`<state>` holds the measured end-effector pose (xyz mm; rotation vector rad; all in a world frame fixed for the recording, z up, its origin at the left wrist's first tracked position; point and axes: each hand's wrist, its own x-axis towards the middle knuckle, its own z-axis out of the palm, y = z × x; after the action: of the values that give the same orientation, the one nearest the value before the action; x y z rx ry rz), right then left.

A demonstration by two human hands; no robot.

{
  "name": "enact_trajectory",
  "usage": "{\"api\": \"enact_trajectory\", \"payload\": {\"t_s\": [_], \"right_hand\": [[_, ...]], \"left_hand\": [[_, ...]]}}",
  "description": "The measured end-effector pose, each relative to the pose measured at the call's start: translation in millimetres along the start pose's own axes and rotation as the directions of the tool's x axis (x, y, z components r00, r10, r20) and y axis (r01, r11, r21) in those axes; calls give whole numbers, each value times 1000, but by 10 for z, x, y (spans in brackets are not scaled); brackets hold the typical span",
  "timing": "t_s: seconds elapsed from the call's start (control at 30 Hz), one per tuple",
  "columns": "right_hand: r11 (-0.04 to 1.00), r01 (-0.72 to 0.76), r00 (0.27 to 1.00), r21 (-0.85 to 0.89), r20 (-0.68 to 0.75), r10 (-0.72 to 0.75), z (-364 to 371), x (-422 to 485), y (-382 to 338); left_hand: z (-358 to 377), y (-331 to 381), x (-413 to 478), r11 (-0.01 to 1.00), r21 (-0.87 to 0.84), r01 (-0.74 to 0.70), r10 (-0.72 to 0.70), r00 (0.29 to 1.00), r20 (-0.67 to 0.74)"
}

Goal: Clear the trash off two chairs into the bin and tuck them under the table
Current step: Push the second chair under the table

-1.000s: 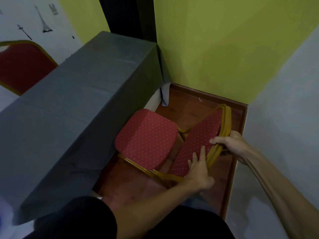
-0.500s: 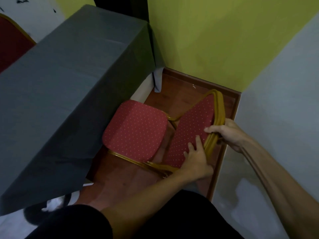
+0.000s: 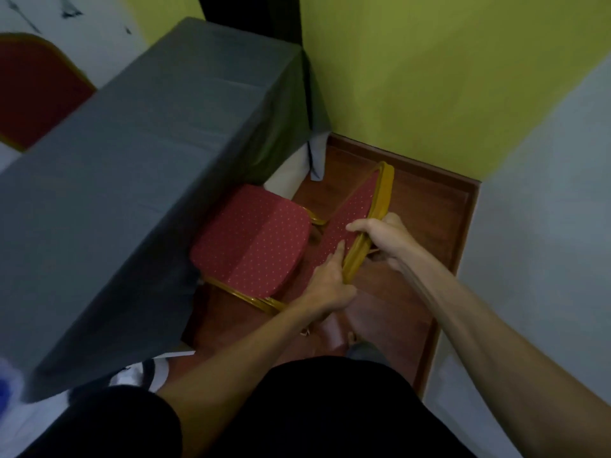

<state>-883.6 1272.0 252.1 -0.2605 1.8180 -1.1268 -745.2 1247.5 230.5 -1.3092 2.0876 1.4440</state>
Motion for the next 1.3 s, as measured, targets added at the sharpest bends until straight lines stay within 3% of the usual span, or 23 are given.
{"api": "enact_trajectory", "payload": {"t_s": [0.1,0.4,0.63,0.97,1.3], "right_hand": [[998,-21,1000,52,-9,22,438,54,-83],[985,-66,996,162,74,55,1388,151,-60],[994,-43,981,100,194,22,1522,508,-504],[990,-78,977,116,208,53,1904,740,-530],[990,-95,950,103,307,59,2238,809,-571]], "left_hand": [[-318,-233,7,999,-39,19,-22,996,-88],[-1054,-804,-187,999,36,35,-30,990,-137],[-1161,-700,114,997,-69,28,-55,905,-423],[-1607,-919,251,995,-57,88,-101,949,-298],[-1958,-1114,177,982,-165,89,-130,958,-255]]}}
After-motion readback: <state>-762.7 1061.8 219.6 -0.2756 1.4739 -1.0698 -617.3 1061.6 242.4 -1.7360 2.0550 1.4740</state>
